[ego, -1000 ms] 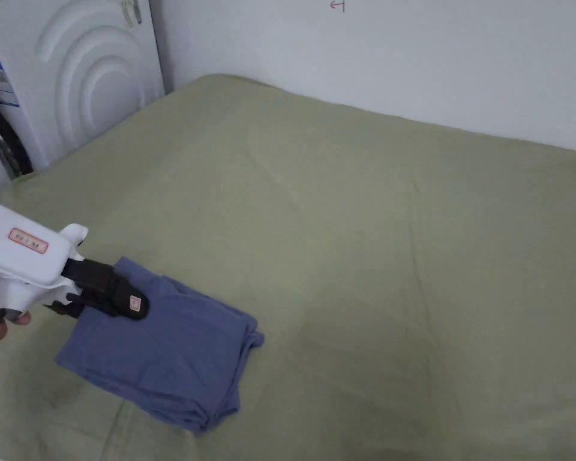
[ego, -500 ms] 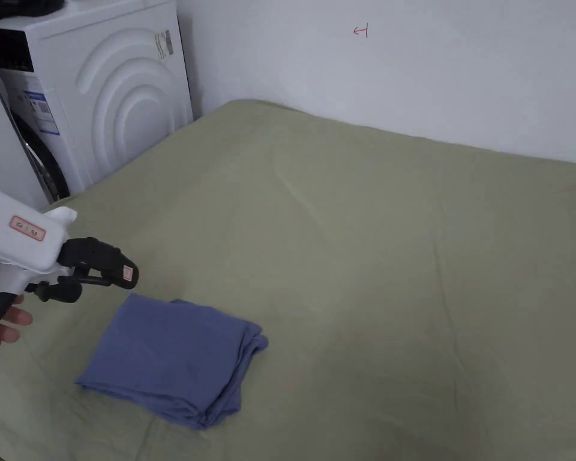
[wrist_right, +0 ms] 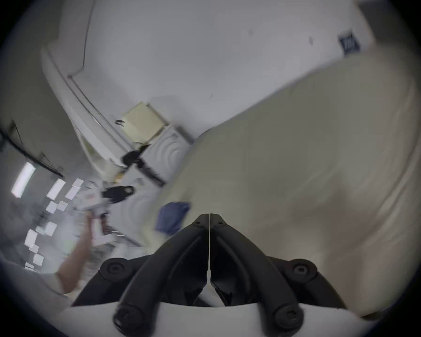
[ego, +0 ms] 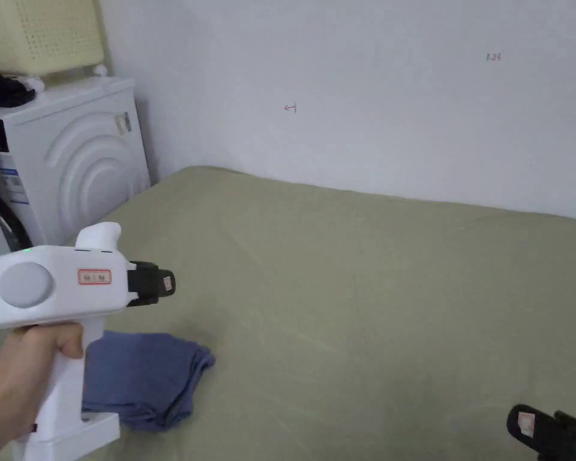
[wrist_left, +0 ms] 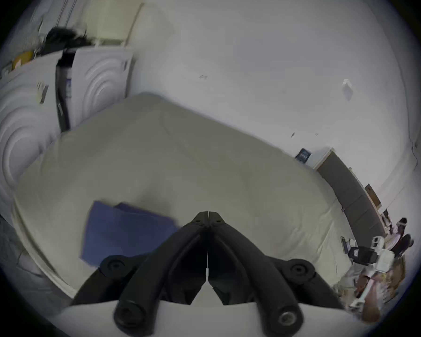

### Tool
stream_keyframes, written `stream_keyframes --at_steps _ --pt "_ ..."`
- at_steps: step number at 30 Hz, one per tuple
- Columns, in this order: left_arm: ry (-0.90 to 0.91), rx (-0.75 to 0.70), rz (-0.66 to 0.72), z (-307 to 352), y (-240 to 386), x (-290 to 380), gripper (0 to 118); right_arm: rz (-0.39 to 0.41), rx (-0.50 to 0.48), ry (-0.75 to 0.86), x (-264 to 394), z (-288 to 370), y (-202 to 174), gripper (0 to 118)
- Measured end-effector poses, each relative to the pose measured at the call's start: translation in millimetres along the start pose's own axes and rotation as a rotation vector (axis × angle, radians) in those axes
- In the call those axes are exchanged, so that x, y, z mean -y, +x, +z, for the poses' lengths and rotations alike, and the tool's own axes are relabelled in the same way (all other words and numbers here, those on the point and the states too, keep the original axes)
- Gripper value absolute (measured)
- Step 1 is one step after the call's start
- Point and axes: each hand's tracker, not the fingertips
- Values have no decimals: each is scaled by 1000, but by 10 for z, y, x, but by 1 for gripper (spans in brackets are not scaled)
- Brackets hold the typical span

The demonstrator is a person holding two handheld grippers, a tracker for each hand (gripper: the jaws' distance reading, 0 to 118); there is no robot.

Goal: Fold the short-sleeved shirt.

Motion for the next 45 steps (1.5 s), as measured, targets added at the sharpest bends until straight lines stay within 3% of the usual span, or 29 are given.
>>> stream_keyframes --at_steps 1,4,7,10,13,14,19,31,33,34,35,36,37,38,45 --pt "97 -26 -133 8 244 44 0 57 51 39 -45 66 -61 3" --pt "216 10 -206 -48 848 375 0 206 232 147 -177 228 -239 3" --pt "343 -64 -308 7 1517 751 0 329 371 253 -234 347 -421 3" --pt "381 -43 -349 95 2024 1005 0 472 531 349 -219 400 -568 3" --pt "402 -16 -458 162 2382 1103 0 508 558 385 -243 421 -626 3" --pt "408 -26 -474 170 2512 1122 0 521 595 397 -248 422 -653 3" --pt "436 -15 -515 196 2715 1171 0 549 605 451 -261 490 -714 3" --pt "442 -41 -488 213 2702 1109 0 569 607 508 -309 536 -800 4" --pt "445 -44 -488 219 2691 1101 11 570 605 514 -325 547 -811 14" --pt "451 -54 -483 225 2679 1102 21 563 607 516 -337 558 -816 36" --pt "472 -98 -469 221 2674 1103 49 554 609 515 -346 562 -823 70" --pt "484 -122 -462 209 2663 1097 98 547 611 506 -363 562 -806 111" --pt "470 -102 -457 186 2643 1076 118 544 613 504 -370 558 -789 118" --pt "459 -96 -443 193 2621 1073 118 518 601 517 -318 575 -776 118" --pt "441 -100 -440 255 2629 1029 118 551 636 530 -307 583 -812 118"
